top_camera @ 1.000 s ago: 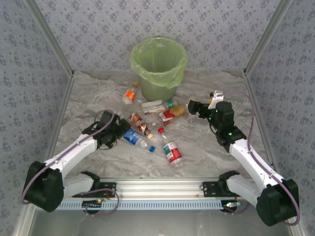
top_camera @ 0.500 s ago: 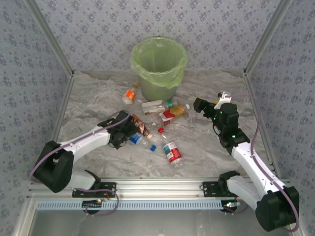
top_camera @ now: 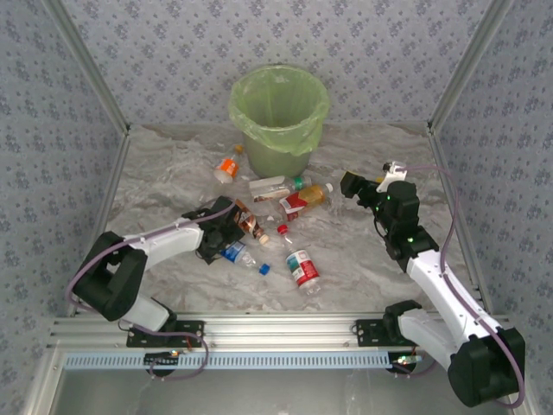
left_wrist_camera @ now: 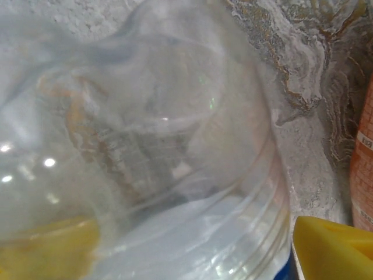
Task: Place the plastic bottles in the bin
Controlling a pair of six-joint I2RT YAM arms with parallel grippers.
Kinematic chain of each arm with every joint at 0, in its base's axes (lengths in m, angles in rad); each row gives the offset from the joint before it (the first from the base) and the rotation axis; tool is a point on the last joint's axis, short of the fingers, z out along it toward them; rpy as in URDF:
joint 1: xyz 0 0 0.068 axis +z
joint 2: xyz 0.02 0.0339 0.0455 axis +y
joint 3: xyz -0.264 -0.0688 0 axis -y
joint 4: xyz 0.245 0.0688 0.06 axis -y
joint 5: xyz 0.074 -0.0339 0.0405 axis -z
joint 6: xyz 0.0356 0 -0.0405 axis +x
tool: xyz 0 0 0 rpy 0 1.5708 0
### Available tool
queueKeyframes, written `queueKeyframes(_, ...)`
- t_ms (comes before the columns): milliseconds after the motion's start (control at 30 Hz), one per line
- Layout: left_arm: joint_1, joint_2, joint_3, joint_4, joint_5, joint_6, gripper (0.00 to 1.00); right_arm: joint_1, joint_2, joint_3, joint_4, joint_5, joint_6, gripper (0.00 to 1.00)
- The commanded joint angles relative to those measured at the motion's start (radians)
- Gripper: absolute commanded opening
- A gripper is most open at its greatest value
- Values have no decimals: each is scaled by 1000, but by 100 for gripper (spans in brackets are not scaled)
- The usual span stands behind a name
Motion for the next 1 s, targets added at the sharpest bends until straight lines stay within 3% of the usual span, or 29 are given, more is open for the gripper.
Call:
queueKeyframes(0, -7, 37, 12, -16, 9, -41, 85, -6, -2, -4, -11, 5, -11, 99)
queueKeyframes(567, -6, -17, -25, 63, 17, 200, 57, -4, 35, 21, -33, 2, 15, 99)
queueKeyframes(967, -7, -82, -27, 58, 19, 276, 52, -2, 70, 39, -28, -12, 23, 99)
